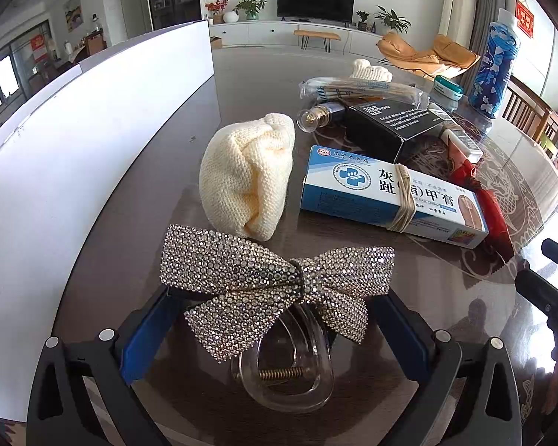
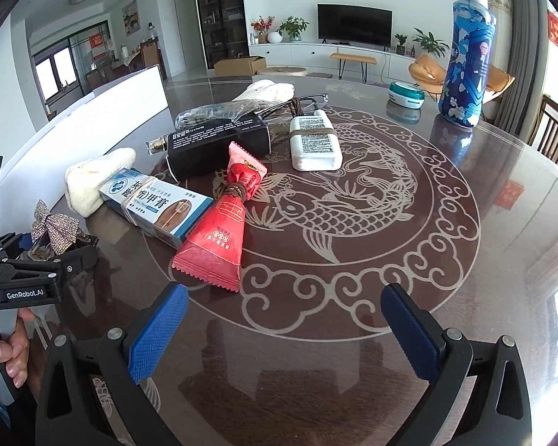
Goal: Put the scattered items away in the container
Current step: 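Close the left gripper on the bow clip while the right tool approaches the red snack packet, then grasp the red snack packet with the right gripper and lift it, then carry the bow clip and red packet toward the white box with both tools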
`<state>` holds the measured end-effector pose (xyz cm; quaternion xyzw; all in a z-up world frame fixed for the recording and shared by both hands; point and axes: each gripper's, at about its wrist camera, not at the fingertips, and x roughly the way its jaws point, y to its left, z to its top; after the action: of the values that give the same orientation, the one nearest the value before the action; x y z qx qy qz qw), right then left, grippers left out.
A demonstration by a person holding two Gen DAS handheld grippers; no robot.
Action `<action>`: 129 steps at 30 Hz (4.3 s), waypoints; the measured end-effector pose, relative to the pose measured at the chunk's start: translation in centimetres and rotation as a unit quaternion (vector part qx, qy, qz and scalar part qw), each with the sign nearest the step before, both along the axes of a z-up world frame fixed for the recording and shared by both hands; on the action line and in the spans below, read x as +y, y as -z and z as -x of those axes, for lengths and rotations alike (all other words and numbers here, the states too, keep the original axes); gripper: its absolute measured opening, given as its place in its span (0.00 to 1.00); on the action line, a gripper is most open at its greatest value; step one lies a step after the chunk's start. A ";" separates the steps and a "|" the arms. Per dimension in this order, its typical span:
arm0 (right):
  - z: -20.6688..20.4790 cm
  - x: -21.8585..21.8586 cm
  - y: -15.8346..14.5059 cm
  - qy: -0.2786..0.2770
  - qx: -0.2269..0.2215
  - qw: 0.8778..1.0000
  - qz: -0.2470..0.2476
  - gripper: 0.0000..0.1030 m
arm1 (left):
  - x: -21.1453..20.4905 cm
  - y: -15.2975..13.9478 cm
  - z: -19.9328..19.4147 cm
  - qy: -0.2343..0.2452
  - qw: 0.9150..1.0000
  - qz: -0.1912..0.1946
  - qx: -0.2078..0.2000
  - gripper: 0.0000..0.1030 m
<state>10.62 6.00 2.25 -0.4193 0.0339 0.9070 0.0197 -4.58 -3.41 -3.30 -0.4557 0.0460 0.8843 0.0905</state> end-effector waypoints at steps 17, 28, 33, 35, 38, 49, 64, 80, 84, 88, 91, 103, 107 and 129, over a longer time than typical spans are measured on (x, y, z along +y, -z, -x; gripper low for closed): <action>0.9 -2.4 1.1 -0.027 -0.037 0.997 -0.055 1.00 | 0.0 0.0 0.0 0.000 1.000 0.000 0.000 1.00; 2.0 -2.9 1.3 -0.026 -0.048 0.998 -0.028 1.00 | 0.0 0.0 0.0 0.000 1.000 0.000 0.000 1.00; 2.7 -3.4 1.3 -0.021 -0.048 0.998 -0.026 1.00 | 0.0 0.0 0.0 0.000 1.000 0.000 0.000 1.00; 3.0 -3.2 1.4 -0.017 -0.048 0.998 -0.026 1.00 | 0.0 0.0 0.0 0.000 1.000 0.000 0.000 1.00; 3.4 -2.8 1.4 -0.010 -0.048 0.998 -0.025 1.00 | 0.0 0.0 0.0 0.000 1.000 0.000 0.000 1.00; 5.5 -0.6 1.2 0.027 -0.066 0.997 -0.021 1.00 | 0.0 0.0 0.0 0.000 1.000 0.000 0.001 1.00; 9.3 -3.3 1.3 -0.030 -0.047 0.998 -0.025 1.00 | 0.1 0.0 0.0 0.001 1.000 0.000 0.001 1.00; 9.1 -3.6 1.1 -0.059 -0.037 0.997 -0.026 0.86 | 0.1 0.0 0.0 0.001 1.000 0.001 0.001 1.00; 8.3 -4.5 0.7 -0.079 -0.018 0.996 -0.027 0.61 | 0.0 0.0 0.0 -0.001 1.000 0.001 0.000 1.00; 7.6 -4.5 0.5 -0.077 -0.011 0.997 -0.022 0.29 | 0.2 -0.1 0.0 -0.005 1.000 0.003 -0.002 1.00; 6.5 -4.0 0.4 -0.079 -0.010 0.997 -0.010 0.25 | 0.8 -0.1 -0.1 0.018 1.000 0.004 -0.001 0.99; -4.1 -1.0 0.2 -0.105 -0.017 0.994 -0.008 0.25 | 1.9 -0.9 -6.2 0.105 0.994 -0.002 0.025 0.58; -4.0 -1.4 0.1 -0.121 -0.030 0.992 -0.020 0.34 | 1.1 -0.7 -5.5 0.075 0.997 0.002 0.011 0.75; -3.8 -1.9 -0.1 -0.116 -0.053 0.992 -0.006 0.65 | 1.6 -1.3 -3.0 0.103 0.994 0.022 0.028 0.78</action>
<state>14.42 4.12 2.34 -0.4677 -0.0219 0.8799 -0.0815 -1.62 -1.79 -1.96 -0.4255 0.1148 0.8814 0.1701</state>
